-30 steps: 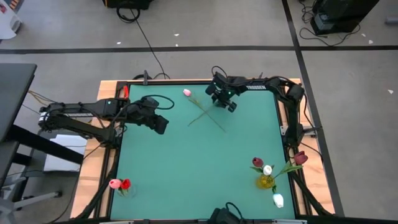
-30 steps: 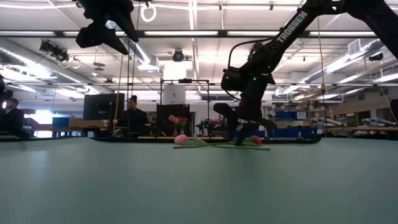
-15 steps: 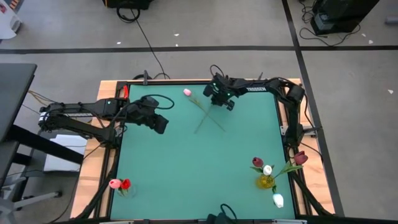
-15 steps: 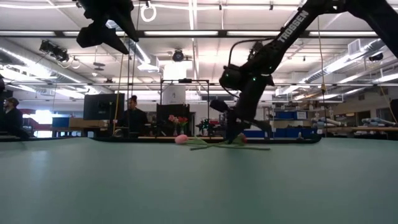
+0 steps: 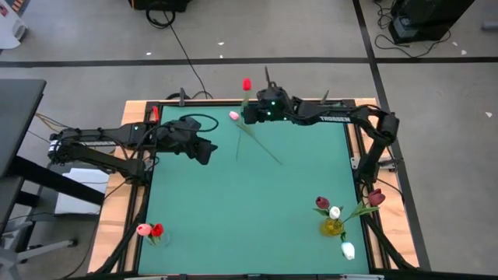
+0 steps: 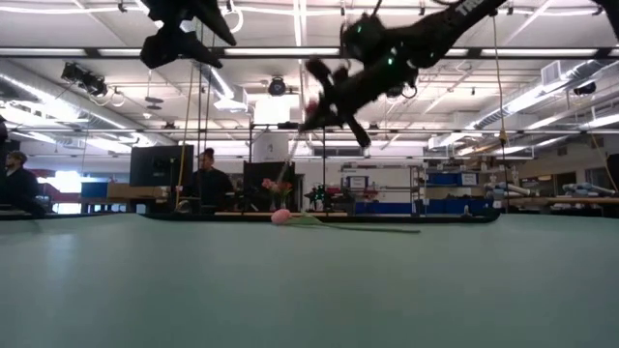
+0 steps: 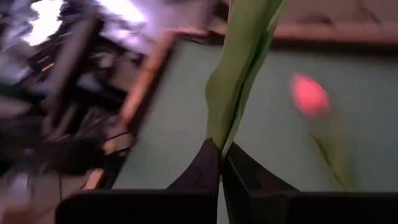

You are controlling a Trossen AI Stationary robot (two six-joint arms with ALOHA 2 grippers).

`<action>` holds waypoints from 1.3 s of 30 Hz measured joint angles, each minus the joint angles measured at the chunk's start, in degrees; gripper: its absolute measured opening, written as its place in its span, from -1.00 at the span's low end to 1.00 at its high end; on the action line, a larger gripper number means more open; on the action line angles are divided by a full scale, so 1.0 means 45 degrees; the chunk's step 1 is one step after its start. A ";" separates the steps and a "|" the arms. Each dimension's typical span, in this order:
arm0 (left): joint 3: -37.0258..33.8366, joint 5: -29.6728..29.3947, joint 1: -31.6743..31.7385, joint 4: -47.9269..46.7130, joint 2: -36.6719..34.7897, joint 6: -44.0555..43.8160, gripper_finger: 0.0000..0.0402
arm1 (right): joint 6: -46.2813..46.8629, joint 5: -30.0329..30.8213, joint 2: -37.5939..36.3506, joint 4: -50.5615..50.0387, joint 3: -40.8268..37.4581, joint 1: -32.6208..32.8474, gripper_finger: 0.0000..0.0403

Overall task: Sort flowers into vase by color
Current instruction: Put the red tulip into the transparent flower vase

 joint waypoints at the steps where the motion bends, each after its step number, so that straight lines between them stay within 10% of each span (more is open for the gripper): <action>1: 0.0000 -0.0014 0.0005 0.0242 0.0000 0.0007 0.00 | -0.0804 -0.0168 -0.0169 0.0400 0.0000 0.0155 -0.94; 10: 0.0002 0.0016 0.0000 0.3259 0.0584 0.1566 0.00 | -0.5386 -0.1640 -0.1087 0.3494 0.0014 0.1741 -0.94; 23: 0.0010 0.0361 0.0182 0.5645 0.2438 0.2567 0.00 | -0.6287 -0.2505 -0.1263 0.4715 0.0015 0.2286 -0.94; 39: 0.0036 -0.0452 0.0002 0.5201 0.1156 0.2511 -0.11 | -0.6229 -0.2983 -0.1537 0.4732 0.0019 0.2107 -0.94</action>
